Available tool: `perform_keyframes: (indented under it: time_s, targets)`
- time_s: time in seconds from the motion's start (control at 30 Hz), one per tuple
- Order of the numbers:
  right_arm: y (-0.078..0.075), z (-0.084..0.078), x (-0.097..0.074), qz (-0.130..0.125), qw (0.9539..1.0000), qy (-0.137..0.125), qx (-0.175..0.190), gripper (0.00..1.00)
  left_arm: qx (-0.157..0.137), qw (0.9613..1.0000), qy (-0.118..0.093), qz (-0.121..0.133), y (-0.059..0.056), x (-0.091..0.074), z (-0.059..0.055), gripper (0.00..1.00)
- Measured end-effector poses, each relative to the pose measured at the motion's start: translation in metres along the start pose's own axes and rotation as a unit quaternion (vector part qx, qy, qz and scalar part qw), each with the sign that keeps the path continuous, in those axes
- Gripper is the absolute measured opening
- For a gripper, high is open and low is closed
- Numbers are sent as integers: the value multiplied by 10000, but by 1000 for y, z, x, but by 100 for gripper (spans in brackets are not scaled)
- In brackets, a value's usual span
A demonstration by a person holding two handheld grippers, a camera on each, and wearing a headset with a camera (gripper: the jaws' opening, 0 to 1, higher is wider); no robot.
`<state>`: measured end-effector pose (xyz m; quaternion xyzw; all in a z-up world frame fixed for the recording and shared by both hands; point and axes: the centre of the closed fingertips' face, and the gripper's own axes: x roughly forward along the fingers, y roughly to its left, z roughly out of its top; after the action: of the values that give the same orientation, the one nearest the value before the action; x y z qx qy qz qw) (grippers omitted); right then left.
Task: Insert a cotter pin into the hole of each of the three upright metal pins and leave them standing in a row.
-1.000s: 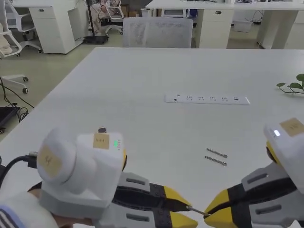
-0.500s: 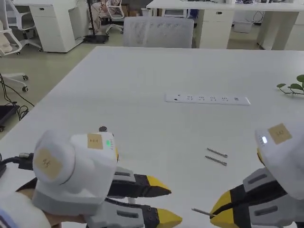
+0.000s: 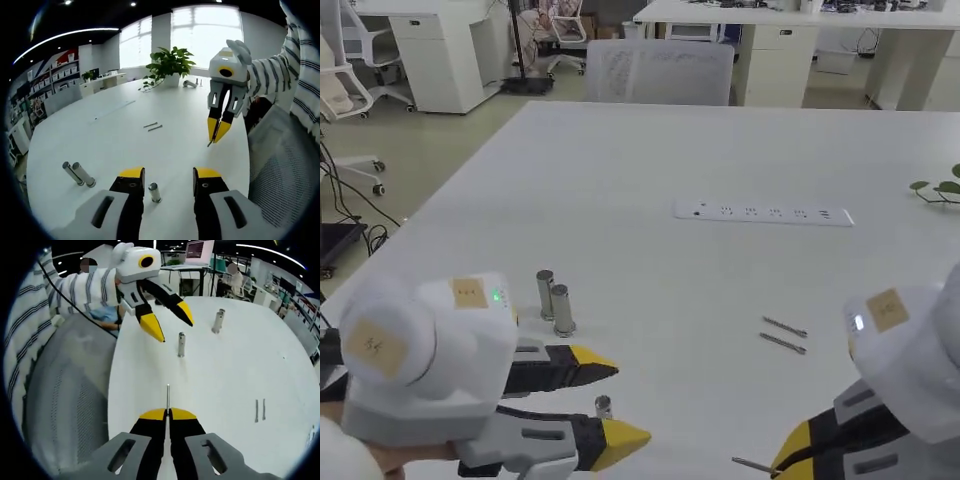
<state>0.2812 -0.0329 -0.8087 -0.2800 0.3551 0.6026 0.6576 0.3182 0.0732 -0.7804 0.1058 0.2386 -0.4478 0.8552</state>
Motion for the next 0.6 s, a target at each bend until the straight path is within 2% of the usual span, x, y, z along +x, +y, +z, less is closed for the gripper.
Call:
perform_keyframes:
  time_s: [0.07,0.23,0.33,0.6]
  targets:
    - [0,0,2,-7,10000,6,6,2,-33,10000,-7,28,2,-1,-2,37]
    - [-1,0,7,-32,10000,35,17,2,-83,9998,153,52,5,0,-16,37]
    - [-3,1,9,-64,10000,41,35,2,-7,9985,506,217,11,2,-32,37]
    - [-6,2,14,-134,9998,92,127,2,-200,9984,455,276,19,9,-41,32]
